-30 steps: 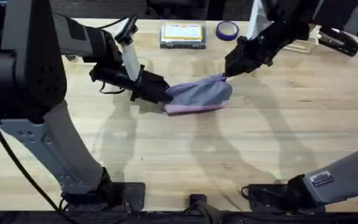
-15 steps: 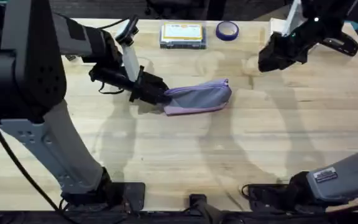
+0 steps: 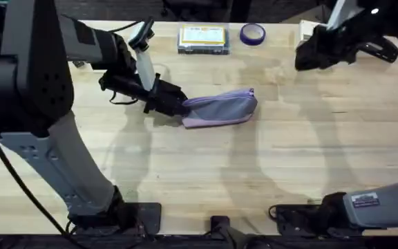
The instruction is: Unzip the bag, pick up the pens from the table one at a time and place them inside, then zip the bag closed.
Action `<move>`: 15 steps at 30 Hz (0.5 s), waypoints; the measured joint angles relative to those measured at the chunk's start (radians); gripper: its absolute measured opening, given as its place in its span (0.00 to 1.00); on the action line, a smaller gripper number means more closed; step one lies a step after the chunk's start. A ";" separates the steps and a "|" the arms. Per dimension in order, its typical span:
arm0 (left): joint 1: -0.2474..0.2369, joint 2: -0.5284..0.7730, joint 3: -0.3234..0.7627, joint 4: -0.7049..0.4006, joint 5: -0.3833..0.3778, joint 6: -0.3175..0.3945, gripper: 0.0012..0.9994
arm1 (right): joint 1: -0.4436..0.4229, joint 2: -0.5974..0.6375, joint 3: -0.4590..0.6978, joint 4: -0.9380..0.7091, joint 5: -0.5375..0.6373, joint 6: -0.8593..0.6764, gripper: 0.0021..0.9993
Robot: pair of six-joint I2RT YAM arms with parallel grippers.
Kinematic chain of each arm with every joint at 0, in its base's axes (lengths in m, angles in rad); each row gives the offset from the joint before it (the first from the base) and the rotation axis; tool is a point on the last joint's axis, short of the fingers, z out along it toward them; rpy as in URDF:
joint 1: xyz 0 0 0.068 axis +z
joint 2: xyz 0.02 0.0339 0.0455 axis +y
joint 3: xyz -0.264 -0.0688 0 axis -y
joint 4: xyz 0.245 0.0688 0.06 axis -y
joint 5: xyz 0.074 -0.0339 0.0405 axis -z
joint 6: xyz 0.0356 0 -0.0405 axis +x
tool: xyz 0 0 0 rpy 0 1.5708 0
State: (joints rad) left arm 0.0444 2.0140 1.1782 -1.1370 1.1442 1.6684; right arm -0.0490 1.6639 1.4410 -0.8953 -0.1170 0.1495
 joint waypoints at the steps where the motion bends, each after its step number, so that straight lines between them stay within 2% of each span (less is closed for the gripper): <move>1: 0.000 0.000 0.000 0.000 0.000 0.000 0.04 | 0.000 -0.019 0.000 0.000 -0.003 -0.001 0.03; 2: 0.000 0.000 0.000 0.000 0.000 0.000 0.04 | 0.000 -0.037 0.000 -0.002 -0.004 -0.002 0.05; 4: 0.000 0.000 0.000 0.000 0.000 0.000 0.04 | 0.000 -0.070 0.000 -0.007 -0.004 -0.005 0.19; 8: 0.000 0.000 0.000 0.000 0.000 0.000 0.04 | 0.000 -0.118 0.000 -0.029 -0.008 -0.011 0.72; 10: 0.000 0.000 0.000 0.000 0.000 0.000 0.04 | 0.000 -0.136 0.000 -0.046 -0.008 -0.014 0.94; 11: 0.000 0.000 0.000 0.000 0.000 0.000 0.04 | 0.000 -0.145 0.000 -0.054 -0.009 -0.018 0.98; 15: 0.000 0.000 0.000 0.000 0.000 0.000 0.04 | 0.000 -0.171 0.000 -0.084 -0.011 -0.020 1.00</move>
State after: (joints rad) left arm 0.0444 2.0140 1.1782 -1.1370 1.1439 1.6684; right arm -0.0490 1.4932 1.4410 -0.9794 -0.1276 0.1299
